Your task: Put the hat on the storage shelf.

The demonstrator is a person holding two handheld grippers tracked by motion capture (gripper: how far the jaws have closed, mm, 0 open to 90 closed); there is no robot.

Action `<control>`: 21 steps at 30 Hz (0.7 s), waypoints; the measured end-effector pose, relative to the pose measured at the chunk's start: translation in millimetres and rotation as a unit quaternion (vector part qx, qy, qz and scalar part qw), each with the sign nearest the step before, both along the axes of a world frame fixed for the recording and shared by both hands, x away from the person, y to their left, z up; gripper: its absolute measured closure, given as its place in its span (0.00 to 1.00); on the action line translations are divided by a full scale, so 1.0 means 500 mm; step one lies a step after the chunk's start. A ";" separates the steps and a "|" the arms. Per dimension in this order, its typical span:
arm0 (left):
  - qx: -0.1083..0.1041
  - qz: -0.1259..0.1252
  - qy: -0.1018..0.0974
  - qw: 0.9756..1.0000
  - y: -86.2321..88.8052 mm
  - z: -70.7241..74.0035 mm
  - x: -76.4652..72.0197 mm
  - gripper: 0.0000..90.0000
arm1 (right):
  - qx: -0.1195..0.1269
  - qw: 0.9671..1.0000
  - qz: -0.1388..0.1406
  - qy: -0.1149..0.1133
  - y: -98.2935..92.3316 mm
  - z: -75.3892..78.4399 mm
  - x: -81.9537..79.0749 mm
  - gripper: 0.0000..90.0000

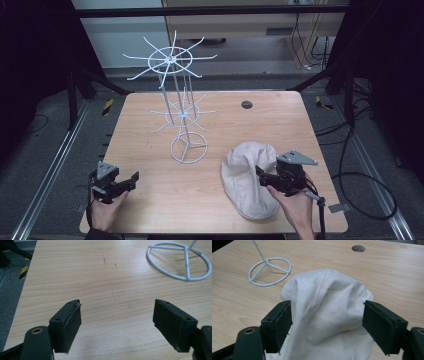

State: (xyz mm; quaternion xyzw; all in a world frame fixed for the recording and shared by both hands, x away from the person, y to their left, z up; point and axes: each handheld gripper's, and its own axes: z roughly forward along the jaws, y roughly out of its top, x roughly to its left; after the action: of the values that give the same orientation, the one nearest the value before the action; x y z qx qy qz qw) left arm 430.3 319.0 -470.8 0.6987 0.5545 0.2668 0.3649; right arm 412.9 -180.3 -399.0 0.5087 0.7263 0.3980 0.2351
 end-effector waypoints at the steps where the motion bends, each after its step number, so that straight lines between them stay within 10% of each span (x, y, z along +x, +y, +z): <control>1: 0.000 0.000 0.000 1.000 0.000 0.000 0.000 0.25 | 0.000 1.000 0.000 0.001 0.004 0.000 0.000 0.27; 21: 0.000 0.003 0.002 1.000 0.003 -0.001 0.002 0.25 | -0.026 0.999 0.002 0.031 0.048 -0.038 0.010 0.37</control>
State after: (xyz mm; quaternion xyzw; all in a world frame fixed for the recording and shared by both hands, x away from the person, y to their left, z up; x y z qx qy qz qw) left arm 431.1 320.4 -471.3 0.6976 0.5574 0.2661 0.3631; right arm 418.1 -156.5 -418.2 0.5134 0.7444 0.3630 0.2249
